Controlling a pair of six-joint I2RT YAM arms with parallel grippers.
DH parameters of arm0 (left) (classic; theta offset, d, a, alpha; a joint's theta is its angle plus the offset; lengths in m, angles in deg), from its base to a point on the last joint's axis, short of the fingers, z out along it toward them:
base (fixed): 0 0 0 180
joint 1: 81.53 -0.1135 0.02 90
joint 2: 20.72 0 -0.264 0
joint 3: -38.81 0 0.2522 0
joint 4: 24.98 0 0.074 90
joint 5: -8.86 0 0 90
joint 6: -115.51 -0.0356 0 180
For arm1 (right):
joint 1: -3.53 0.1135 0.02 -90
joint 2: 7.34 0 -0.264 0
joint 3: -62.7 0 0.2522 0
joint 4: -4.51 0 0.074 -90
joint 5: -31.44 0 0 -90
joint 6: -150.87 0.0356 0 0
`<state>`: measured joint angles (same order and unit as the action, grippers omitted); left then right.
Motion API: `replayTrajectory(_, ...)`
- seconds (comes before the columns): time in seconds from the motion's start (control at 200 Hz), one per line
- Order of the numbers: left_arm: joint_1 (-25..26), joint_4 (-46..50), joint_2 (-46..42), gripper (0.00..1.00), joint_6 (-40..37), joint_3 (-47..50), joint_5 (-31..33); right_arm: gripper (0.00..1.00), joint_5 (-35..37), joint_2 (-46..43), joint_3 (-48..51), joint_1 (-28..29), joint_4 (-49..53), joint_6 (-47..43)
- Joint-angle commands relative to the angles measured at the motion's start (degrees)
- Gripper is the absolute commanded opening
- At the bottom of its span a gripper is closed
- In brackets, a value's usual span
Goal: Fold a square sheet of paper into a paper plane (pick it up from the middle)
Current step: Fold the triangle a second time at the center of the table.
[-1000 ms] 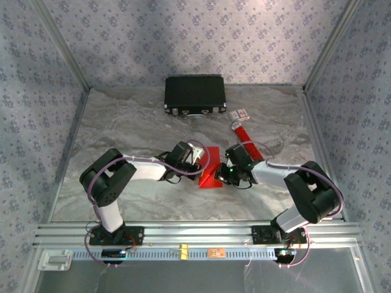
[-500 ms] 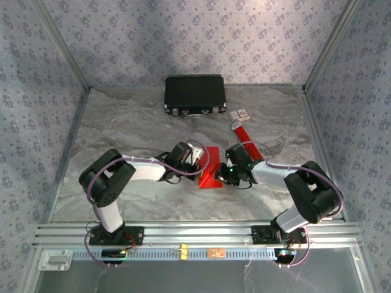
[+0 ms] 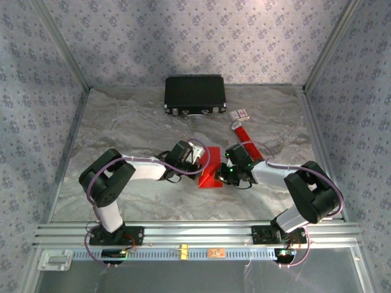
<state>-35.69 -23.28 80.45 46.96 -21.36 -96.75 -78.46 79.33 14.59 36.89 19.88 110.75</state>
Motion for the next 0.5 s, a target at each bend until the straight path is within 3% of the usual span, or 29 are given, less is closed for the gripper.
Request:
replayTrajectory(0.0, -0.3, -0.4, 0.1, 0.02, -0.9, -1.5, -0.6, 0.11, 1.6, 0.6, -0.3, 0.3, 4.2, -0.9)
replayTrajectory(0.495, -0.4, 1.8, 2.3, 0.01, -0.5, -1.7, 0.1, 0.11, 1.6, 0.7, -0.2, 0.2, 4.0, -0.7)
